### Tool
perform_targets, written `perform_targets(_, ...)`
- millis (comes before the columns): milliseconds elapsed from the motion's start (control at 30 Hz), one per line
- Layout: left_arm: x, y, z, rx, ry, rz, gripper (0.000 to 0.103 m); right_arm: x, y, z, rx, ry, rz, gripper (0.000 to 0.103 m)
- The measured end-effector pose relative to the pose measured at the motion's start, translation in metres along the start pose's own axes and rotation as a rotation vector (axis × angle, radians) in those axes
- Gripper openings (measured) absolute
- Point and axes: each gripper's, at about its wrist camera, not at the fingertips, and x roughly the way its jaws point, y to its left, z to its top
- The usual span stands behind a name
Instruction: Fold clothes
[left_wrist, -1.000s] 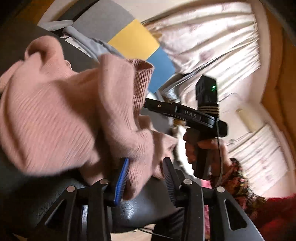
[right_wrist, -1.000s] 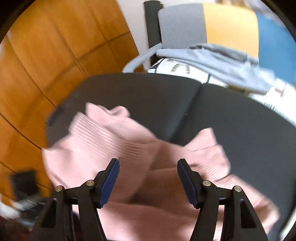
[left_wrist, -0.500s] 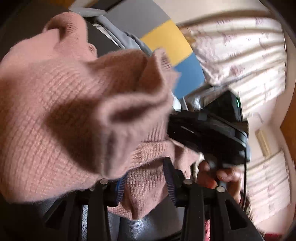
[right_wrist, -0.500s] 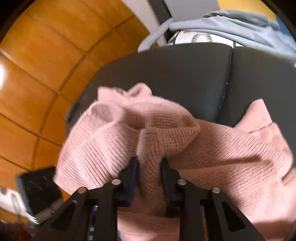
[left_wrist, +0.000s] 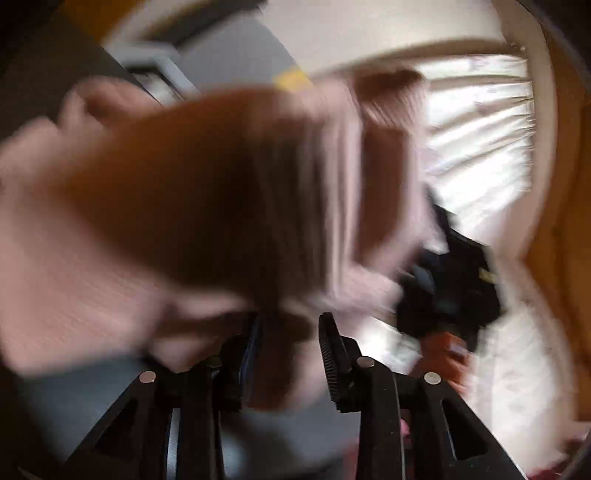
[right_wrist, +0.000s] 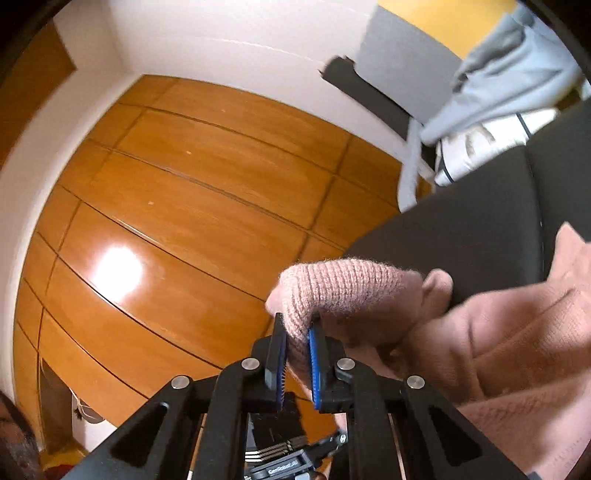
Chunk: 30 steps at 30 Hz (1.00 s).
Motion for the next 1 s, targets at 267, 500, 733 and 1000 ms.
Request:
perform_targets(267,-0.002,-0.021,0.009,-0.152,-0.049,-0.11,0.076,-0.008,0.005,-0.011,0.006,-0.02,-0.04,0.011)
perform_targets(500,-0.006,-0.019,0.016,-0.055,-0.102,0.167,0.074,0.006,0.01,-0.031,-0.048,0.037,-0.015,0.011)
perform_targets(733,-0.01,-0.077,0.046,0.21,-0.16,0.02,0.011,0.013,0.016,-0.031,-0.02,0.038,0.061,0.011)
perform_targets(1000,-0.033,-0.233,0.131,0.574,-0.224,-0.089,0.011,-0.011,0.108,0.025,-0.179,-0.094,0.216,0.011)
